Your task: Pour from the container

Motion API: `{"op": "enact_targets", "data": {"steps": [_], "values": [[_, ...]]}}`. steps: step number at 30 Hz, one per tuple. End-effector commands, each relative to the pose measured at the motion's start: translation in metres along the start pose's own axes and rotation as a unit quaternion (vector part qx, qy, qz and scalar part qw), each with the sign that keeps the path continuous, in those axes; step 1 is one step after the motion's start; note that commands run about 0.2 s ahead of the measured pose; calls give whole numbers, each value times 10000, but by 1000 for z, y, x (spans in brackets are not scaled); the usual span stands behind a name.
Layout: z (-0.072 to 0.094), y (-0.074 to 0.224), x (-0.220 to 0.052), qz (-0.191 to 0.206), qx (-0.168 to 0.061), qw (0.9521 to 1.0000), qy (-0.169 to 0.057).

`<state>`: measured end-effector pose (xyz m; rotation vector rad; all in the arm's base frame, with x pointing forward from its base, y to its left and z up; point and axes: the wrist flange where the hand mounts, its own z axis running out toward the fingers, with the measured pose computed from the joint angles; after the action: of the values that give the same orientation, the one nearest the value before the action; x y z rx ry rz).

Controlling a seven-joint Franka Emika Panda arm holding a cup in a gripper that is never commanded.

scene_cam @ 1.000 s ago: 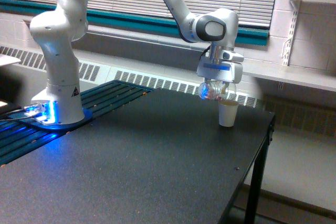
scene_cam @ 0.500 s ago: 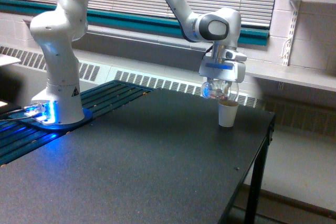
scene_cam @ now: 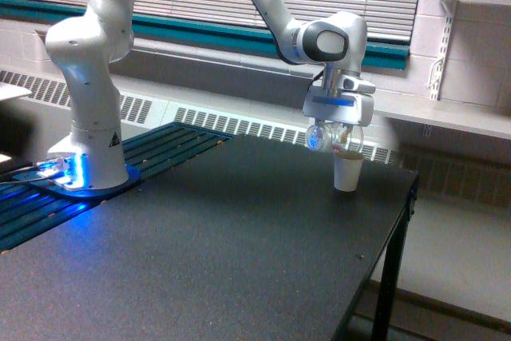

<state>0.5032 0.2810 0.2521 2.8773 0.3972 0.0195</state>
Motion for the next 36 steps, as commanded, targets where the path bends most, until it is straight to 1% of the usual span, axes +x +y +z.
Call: {"op": "enact_targets", "data": {"steps": [1, 15, 22, 29, 36], "values": [[-5, 9, 1, 49, -54, 10000, 58], [-6, 13, 0, 94, -72, 9999, 56], [-9, 15, -1, 115, -41, 9999, 84], [-19, 21, -3, 166, 51, 9997, 185], [-32, 33, -8, 257, 161, 9989, 368]]}}
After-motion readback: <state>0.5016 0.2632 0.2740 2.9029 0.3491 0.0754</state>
